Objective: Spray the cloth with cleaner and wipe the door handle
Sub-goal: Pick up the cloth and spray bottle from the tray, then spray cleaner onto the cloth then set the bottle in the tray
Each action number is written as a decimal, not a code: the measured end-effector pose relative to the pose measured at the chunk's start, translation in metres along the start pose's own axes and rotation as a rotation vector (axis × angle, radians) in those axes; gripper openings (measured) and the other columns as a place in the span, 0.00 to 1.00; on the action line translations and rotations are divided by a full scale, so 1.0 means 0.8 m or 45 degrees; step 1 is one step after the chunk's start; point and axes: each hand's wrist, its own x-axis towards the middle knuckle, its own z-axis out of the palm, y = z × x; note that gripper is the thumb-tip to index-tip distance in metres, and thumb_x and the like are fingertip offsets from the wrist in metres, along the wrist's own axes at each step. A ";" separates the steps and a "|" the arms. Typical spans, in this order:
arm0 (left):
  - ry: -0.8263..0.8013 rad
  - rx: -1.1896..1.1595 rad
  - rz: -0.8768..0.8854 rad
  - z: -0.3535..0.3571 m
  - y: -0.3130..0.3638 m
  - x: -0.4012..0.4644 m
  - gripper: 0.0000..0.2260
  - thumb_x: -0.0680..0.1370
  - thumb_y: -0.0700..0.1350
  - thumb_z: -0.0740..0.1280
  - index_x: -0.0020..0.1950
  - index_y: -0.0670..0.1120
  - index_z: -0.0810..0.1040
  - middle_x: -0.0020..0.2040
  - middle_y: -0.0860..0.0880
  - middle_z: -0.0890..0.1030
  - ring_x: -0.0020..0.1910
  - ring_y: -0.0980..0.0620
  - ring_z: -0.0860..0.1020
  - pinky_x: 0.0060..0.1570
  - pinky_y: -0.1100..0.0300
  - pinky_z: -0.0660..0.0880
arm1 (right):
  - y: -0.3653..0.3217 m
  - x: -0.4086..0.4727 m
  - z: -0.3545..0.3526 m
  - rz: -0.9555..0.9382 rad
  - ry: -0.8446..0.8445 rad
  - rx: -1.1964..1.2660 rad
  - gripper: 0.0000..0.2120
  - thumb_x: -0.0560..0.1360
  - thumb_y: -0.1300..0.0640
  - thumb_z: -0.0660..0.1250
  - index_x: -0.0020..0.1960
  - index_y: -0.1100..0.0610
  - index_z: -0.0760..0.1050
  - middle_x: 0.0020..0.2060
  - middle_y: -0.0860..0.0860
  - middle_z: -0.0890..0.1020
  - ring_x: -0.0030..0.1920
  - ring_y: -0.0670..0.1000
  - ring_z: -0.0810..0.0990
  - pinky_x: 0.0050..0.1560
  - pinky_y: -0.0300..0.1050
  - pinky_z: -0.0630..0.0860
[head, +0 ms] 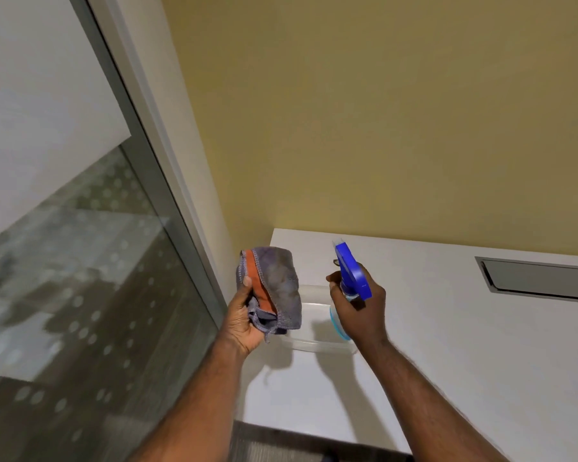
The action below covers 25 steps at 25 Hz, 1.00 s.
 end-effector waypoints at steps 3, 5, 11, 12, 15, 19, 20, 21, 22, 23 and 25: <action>0.011 0.053 0.005 0.003 0.000 -0.003 0.45 0.52 0.50 0.86 0.67 0.41 0.76 0.58 0.38 0.82 0.55 0.39 0.82 0.53 0.39 0.79 | -0.008 -0.016 0.015 -0.076 -0.194 -0.096 0.13 0.73 0.65 0.70 0.55 0.52 0.78 0.41 0.43 0.83 0.40 0.46 0.81 0.43 0.34 0.75; -0.012 0.103 0.027 0.009 0.002 -0.008 0.43 0.55 0.50 0.85 0.67 0.41 0.76 0.59 0.38 0.82 0.56 0.40 0.82 0.53 0.41 0.79 | -0.015 -0.028 0.028 -0.102 -0.260 -0.120 0.13 0.73 0.64 0.71 0.55 0.52 0.78 0.41 0.39 0.82 0.40 0.44 0.80 0.42 0.33 0.74; 0.069 0.319 0.160 0.035 0.014 -0.024 0.20 0.68 0.38 0.75 0.59 0.39 0.80 0.53 0.37 0.84 0.48 0.41 0.84 0.48 0.46 0.82 | -0.018 -0.046 0.039 -0.010 -0.360 -0.177 0.21 0.72 0.58 0.70 0.60 0.39 0.72 0.49 0.40 0.83 0.48 0.45 0.81 0.50 0.42 0.79; 0.097 0.333 0.177 0.037 0.016 -0.026 0.20 0.69 0.38 0.74 0.61 0.39 0.79 0.54 0.36 0.83 0.50 0.40 0.84 0.50 0.45 0.81 | -0.018 -0.049 0.040 0.015 -0.359 -0.177 0.21 0.72 0.57 0.69 0.62 0.42 0.72 0.51 0.41 0.82 0.50 0.45 0.81 0.51 0.43 0.79; 0.144 0.371 0.282 0.039 0.023 -0.031 0.22 0.68 0.41 0.75 0.61 0.41 0.79 0.55 0.39 0.84 0.53 0.40 0.83 0.51 0.45 0.81 | -0.024 -0.054 0.040 0.085 -0.243 -0.155 0.20 0.75 0.56 0.70 0.66 0.47 0.72 0.54 0.43 0.81 0.52 0.43 0.79 0.52 0.37 0.77; 0.222 0.449 0.472 0.046 0.030 -0.035 0.20 0.67 0.46 0.75 0.58 0.44 0.79 0.51 0.43 0.85 0.51 0.43 0.84 0.52 0.46 0.80 | -0.038 -0.058 0.031 0.147 -0.159 -0.164 0.16 0.75 0.53 0.71 0.60 0.45 0.73 0.40 0.41 0.79 0.39 0.39 0.75 0.41 0.26 0.69; 0.224 0.469 0.504 0.048 0.031 -0.036 0.18 0.68 0.47 0.74 0.57 0.45 0.79 0.49 0.45 0.86 0.51 0.44 0.84 0.52 0.47 0.80 | -0.039 -0.059 0.028 0.170 -0.159 -0.148 0.15 0.75 0.52 0.72 0.60 0.45 0.74 0.38 0.42 0.79 0.38 0.40 0.74 0.40 0.27 0.69; 0.229 0.489 0.533 0.049 0.031 -0.037 0.16 0.69 0.47 0.74 0.55 0.46 0.79 0.48 0.46 0.86 0.50 0.45 0.84 0.52 0.48 0.80 | -0.041 -0.060 0.026 0.188 -0.168 -0.136 0.14 0.75 0.51 0.72 0.59 0.45 0.75 0.37 0.42 0.79 0.37 0.41 0.74 0.39 0.29 0.70; 0.236 0.500 0.556 0.050 0.031 -0.038 0.13 0.71 0.46 0.73 0.53 0.47 0.79 0.46 0.47 0.86 0.49 0.46 0.84 0.51 0.50 0.81 | -0.042 -0.062 0.025 0.205 -0.183 -0.130 0.13 0.74 0.49 0.71 0.58 0.45 0.76 0.36 0.43 0.79 0.36 0.42 0.74 0.39 0.31 0.71; 0.248 0.503 0.572 0.050 0.032 -0.039 0.10 0.72 0.45 0.72 0.53 0.48 0.79 0.45 0.48 0.86 0.48 0.47 0.84 0.49 0.51 0.81 | -0.044 -0.063 0.025 0.221 -0.204 -0.119 0.13 0.74 0.46 0.71 0.58 0.45 0.77 0.35 0.43 0.79 0.36 0.44 0.76 0.40 0.33 0.72; 0.261 0.500 0.601 0.051 0.034 -0.041 0.07 0.75 0.43 0.71 0.52 0.48 0.79 0.45 0.49 0.86 0.46 0.48 0.84 0.47 0.53 0.82 | -0.048 -0.066 0.024 0.254 -0.233 -0.100 0.18 0.73 0.40 0.69 0.59 0.48 0.78 0.37 0.44 0.81 0.39 0.49 0.80 0.42 0.37 0.75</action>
